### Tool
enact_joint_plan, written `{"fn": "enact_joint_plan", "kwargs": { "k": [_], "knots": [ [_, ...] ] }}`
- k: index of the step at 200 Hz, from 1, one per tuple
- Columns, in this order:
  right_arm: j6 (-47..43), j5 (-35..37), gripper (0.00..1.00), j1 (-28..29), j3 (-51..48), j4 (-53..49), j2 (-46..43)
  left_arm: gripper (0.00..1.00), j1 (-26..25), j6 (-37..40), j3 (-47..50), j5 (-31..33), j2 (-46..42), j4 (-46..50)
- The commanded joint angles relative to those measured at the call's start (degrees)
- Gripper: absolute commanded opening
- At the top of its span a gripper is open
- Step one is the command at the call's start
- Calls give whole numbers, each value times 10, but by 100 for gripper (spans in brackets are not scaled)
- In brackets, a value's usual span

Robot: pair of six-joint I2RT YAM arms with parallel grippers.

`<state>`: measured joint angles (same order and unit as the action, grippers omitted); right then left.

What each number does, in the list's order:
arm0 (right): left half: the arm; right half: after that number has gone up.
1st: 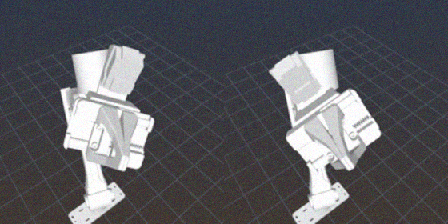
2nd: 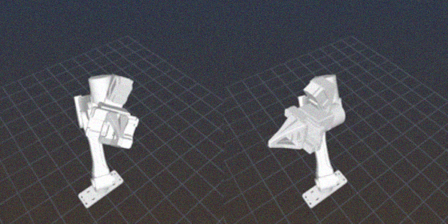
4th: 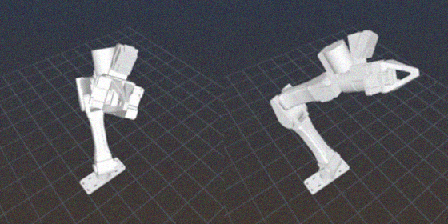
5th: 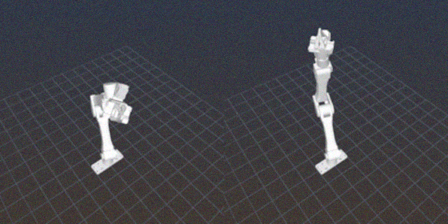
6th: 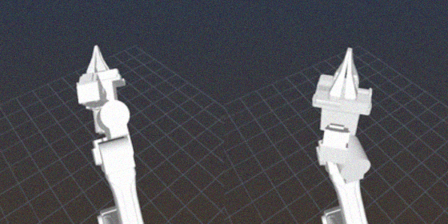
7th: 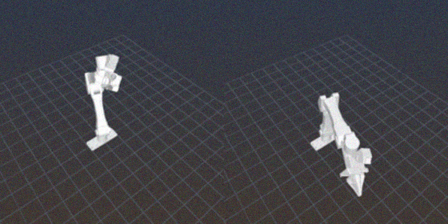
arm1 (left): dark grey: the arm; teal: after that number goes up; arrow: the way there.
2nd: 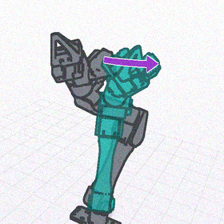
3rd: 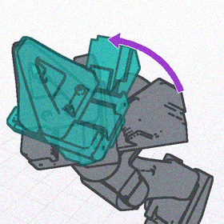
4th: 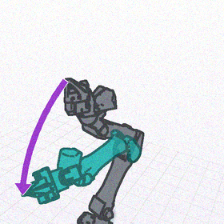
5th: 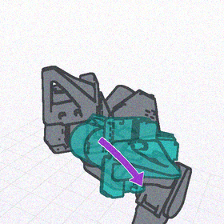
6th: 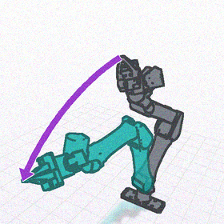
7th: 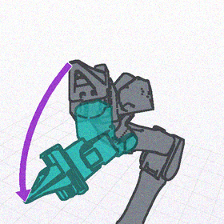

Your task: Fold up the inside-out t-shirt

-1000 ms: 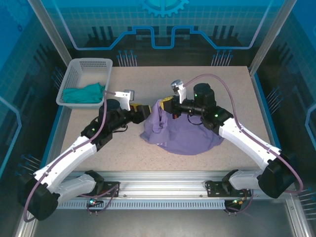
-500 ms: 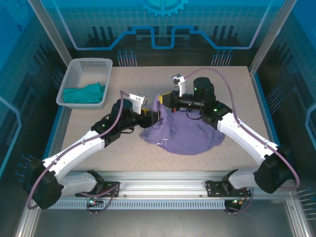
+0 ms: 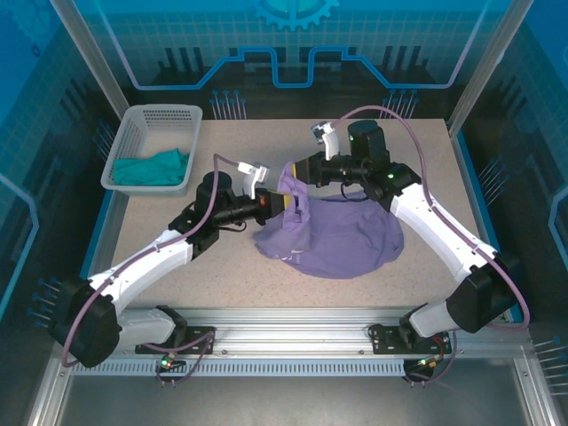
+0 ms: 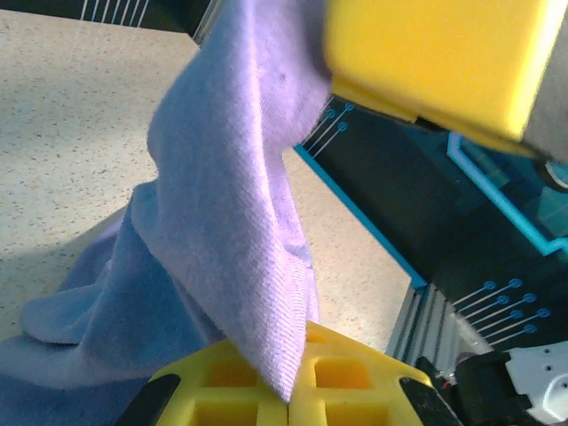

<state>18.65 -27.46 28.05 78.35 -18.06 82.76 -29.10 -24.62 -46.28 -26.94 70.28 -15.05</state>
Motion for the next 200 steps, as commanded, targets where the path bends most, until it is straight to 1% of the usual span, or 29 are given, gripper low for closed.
{"fn": "enact_joint_plan", "kwargs": {
  "k": [1,25,39,62,85,105,113,121,138,147,171,181,200],
  "knots": [
    [-68,6,35,-4,6,-99,-25,0,14,-45,11,-47,-13,-71],
    [-69,30,43,-10,-58,-93,-79,0,16,-44,11,-47,-13,-69],
    [-59,32,46,-10,-95,-80,-97,0,16,-44,10,-46,-13,-67],
    [-36,10,50,-1,-138,-45,-97,0,16,-44,7,-46,-12,-64],
    [-22,7,49,13,-150,-15,-81,0,16,-42,6,-46,-13,-61],
    [-22,4,44,14,-152,-8,-73,0,16,-42,6,-41,-15,-56],
    [-23,3,39,14,-155,-4,-75,0,16,-42,7,-38,-16,-55],
    [-25,2,31,13,-160,2,-80,0,17,-43,8,-36,-17,-54],
    [-32,-18,8,2,-168,12,-92,0,18,-46,12,-35,-20,-54],
    [-41,-36,0,-8,-170,11,-100,0,22,-52,15,-34,-21,-56],
    [-46,-94,0,-39,-190,43,-131,0,46,-84,28,-43,-25,-71],
    [-42,-121,0,-47,-199,64,-139,5,58,-93,30,-51,-21,-69],
    [-32,-171,0,-53,-209,102,-143,8,71,-98,33,-59,-17,-62]
  ]
}}
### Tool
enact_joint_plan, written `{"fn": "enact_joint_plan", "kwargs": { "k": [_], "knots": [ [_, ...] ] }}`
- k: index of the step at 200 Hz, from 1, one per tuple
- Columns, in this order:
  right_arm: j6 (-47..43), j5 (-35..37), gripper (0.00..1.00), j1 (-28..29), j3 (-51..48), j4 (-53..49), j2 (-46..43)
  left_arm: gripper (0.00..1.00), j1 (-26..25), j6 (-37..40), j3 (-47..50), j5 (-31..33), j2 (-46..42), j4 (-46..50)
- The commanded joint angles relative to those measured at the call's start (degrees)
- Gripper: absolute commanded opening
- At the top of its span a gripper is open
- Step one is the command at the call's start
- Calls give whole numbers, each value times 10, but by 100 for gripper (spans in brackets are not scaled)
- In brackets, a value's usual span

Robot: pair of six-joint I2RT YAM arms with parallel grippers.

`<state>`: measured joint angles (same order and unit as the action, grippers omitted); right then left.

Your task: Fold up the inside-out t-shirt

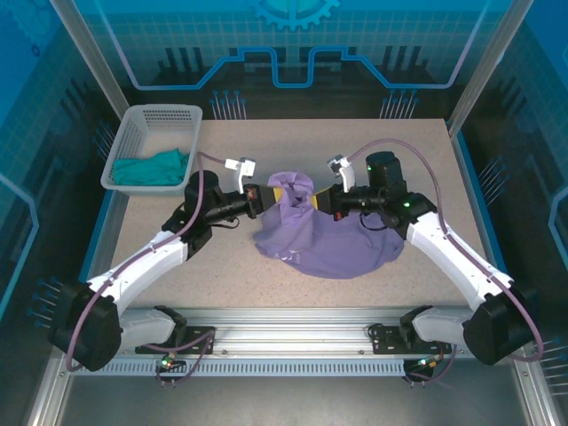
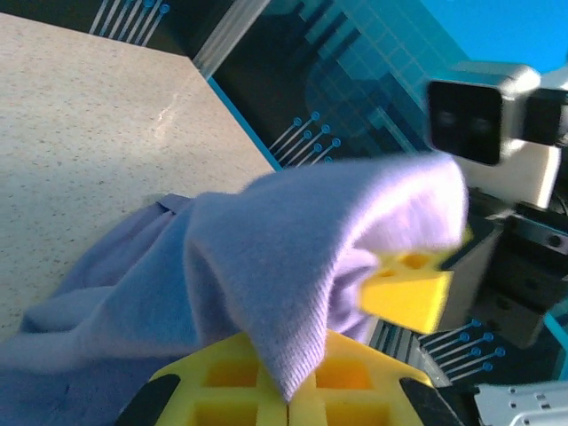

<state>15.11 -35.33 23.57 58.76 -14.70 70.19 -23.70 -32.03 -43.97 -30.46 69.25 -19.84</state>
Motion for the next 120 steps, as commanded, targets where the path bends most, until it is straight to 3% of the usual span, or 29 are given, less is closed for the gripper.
{"fn": "enact_joint_plan", "kwargs": {
  "k": [1,38,61,89,101,120],
  "knots": [
    [3,-94,0,-8,-14,70,-17,8,17,-24,10,-24,-6,-13],
    [15,-142,0,-8,-17,116,-9,10,19,-17,14,-40,2,-10],
    [-3,-127,0,-13,-2,84,3,4,19,-28,25,-81,-2,-58],
    [-4,-161,0,-26,3,93,18,2,19,-59,36,-125,-9,-128],
    [-17,-186,0,-26,7,93,21,7,19,-49,26,-102,-9,-94],
    [-50,-212,0,-26,12,77,17,14,19,-7,-10,12,-5,60]
  ]
}}
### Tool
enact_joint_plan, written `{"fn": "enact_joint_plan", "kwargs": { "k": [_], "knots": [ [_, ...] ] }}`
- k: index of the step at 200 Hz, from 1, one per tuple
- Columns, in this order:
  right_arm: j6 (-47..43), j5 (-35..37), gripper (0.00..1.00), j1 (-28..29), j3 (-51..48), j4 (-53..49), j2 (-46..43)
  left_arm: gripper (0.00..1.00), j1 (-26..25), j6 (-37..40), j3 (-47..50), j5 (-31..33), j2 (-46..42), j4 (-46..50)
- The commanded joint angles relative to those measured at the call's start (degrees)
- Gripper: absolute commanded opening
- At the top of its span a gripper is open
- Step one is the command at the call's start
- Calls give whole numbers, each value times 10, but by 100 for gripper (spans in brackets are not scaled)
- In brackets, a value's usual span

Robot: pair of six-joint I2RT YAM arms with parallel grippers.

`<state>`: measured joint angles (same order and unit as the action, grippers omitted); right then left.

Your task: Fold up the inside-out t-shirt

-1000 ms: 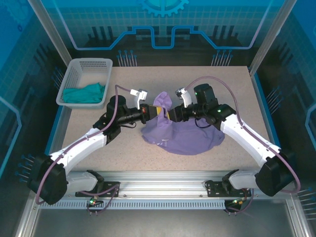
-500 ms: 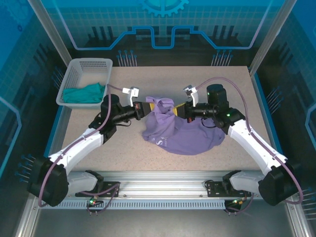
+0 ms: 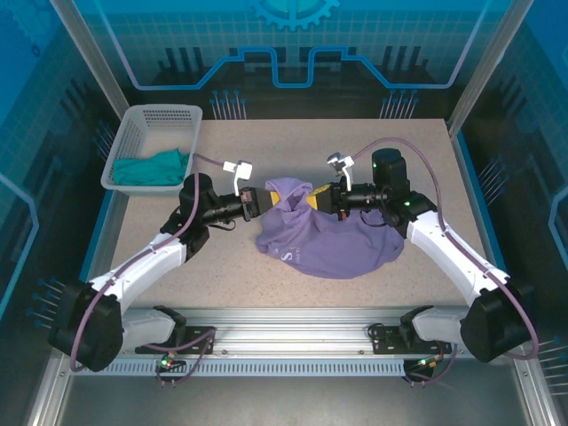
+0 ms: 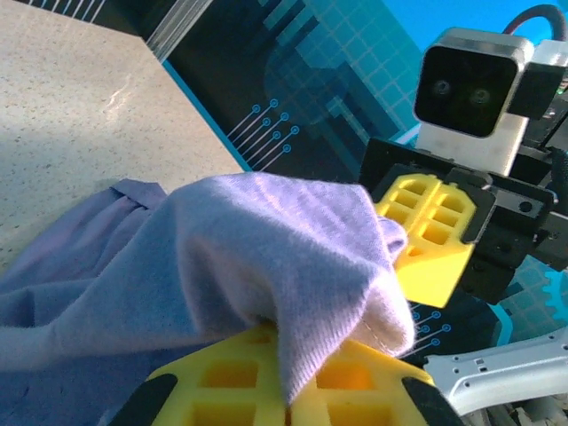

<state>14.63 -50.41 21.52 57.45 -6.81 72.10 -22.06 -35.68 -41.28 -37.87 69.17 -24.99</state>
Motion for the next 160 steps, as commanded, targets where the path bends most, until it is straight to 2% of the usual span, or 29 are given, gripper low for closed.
{"fn": "enact_joint_plan", "kwargs": {
  "k": [1,15,56,77,117,160],
  "knots": [
    [-47,-63,0,-5,26,-3,-2,14,3,32,-39,91,-3,118],
    [-72,-75,0,-5,31,-19,-9,18,3,54,-56,153,7,188],
    [-104,-87,0,-5,47,-51,-11,50,3,87,-86,221,25,288],
    [-108,-86,0,-5,51,-60,-9,60,1,104,-89,272,14,328],
    [-105,-66,0,-5,57,-74,-5,67,-24,142,-80,373,-46,383],
    [-87,-53,0,-7,61,-72,1,70,-72,178,-58,422,-136,374]
  ]
}}
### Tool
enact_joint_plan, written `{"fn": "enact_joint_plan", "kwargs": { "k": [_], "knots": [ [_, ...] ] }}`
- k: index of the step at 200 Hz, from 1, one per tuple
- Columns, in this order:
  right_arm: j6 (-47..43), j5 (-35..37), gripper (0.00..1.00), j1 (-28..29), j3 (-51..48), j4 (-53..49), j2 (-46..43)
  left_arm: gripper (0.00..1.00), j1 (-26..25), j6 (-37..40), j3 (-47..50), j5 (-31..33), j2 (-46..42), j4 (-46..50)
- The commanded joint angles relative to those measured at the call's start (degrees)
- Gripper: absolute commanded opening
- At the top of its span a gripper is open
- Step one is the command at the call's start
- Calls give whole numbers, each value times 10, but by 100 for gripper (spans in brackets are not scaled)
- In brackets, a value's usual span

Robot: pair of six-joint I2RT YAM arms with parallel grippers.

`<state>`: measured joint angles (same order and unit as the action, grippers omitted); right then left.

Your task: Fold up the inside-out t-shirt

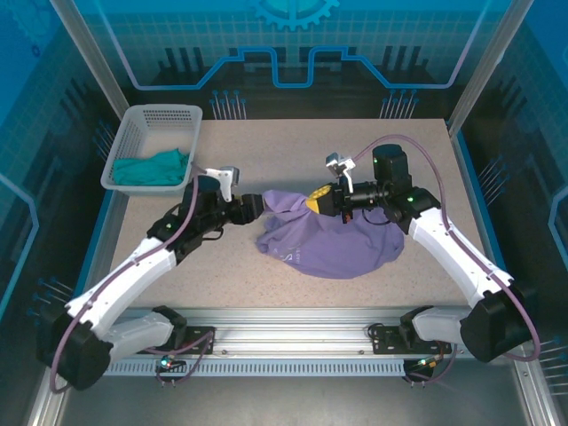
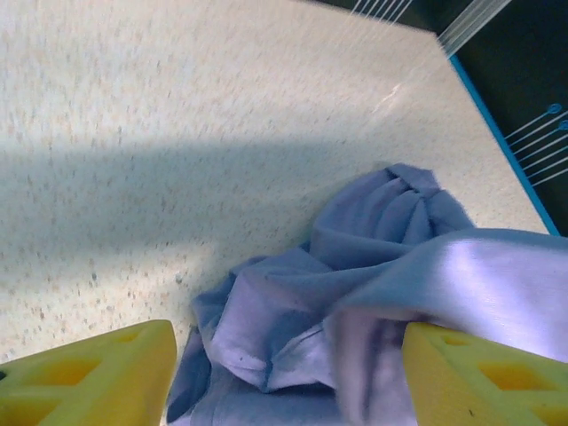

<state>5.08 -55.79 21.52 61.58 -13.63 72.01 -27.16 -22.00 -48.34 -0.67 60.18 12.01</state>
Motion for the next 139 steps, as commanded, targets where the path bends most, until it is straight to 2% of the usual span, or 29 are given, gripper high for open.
{"fn": "enact_joint_plan", "kwargs": {
  "k": [1,18,57,73,84,108,139],
  "knots": [
    [10,1,0,-7,20,-3,2,70,-22,42,13,49,-47,2],
    [21,7,0,-7,21,0,4,71,-36,62,22,26,-69,-19],
    [39,15,0,-7,22,2,6,71,-58,90,20,-137,-54,-89],
    [44,19,0,-7,21,5,4,70,-62,94,6,-176,-32,-96],
    [46,18,0,-7,20,6,4,70,-64,98,0,-173,-19,-94],
    [44,20,0,-7,20,2,2,65,-64,111,-19,-95,6,-64],
    [41,22,0,-8,20,-1,1,59,-64,117,-37,-122,45,-63]
  ]
}}
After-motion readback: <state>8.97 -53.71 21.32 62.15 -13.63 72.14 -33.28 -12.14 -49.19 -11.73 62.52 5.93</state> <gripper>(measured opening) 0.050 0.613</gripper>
